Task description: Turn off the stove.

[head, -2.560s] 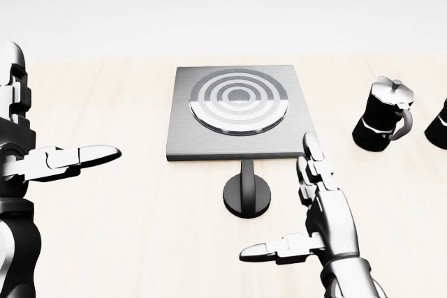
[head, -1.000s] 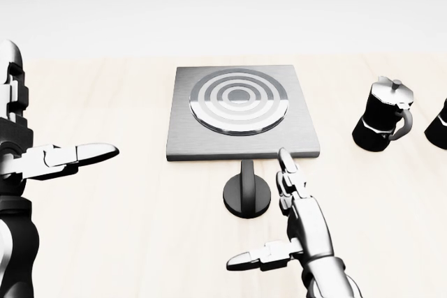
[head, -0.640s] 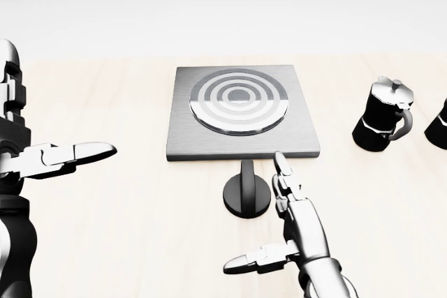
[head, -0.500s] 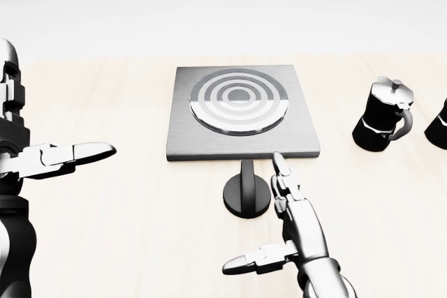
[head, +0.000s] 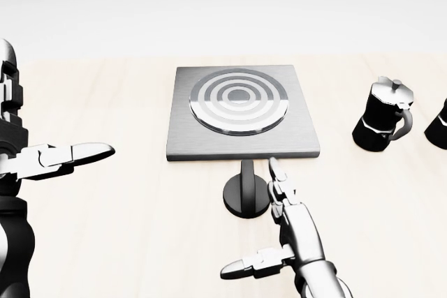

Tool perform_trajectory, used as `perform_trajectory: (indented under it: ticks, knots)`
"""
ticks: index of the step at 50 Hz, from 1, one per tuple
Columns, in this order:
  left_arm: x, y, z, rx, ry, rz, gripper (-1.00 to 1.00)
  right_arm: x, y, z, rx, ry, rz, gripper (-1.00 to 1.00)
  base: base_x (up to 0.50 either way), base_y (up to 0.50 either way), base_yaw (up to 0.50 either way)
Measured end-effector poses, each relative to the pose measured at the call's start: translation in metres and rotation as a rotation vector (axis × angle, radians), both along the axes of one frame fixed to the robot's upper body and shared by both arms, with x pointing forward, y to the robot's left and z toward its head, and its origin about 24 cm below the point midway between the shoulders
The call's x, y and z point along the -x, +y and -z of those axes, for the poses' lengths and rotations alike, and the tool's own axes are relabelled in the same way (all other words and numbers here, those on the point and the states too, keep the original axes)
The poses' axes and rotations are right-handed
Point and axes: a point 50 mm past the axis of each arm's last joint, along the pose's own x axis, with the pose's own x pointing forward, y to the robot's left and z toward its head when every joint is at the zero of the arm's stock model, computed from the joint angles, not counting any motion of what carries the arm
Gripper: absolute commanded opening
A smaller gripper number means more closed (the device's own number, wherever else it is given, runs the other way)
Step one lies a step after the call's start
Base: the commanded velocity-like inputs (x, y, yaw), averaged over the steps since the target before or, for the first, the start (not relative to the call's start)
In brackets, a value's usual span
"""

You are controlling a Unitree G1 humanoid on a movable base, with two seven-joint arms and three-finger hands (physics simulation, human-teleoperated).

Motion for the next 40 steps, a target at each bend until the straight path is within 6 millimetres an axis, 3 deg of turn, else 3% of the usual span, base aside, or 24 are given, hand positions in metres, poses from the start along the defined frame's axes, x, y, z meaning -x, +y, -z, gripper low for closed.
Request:
perform_trajectory:
  ticks: [40]
  knots:
    - [0.001, 0.002, -0.001, 0.001, -0.004, -0.007, 0.97, -0.004, 0.005, 0.011, 0.013, 0.053, -0.027, 1.00, 0.00, 0.00, 0.00]
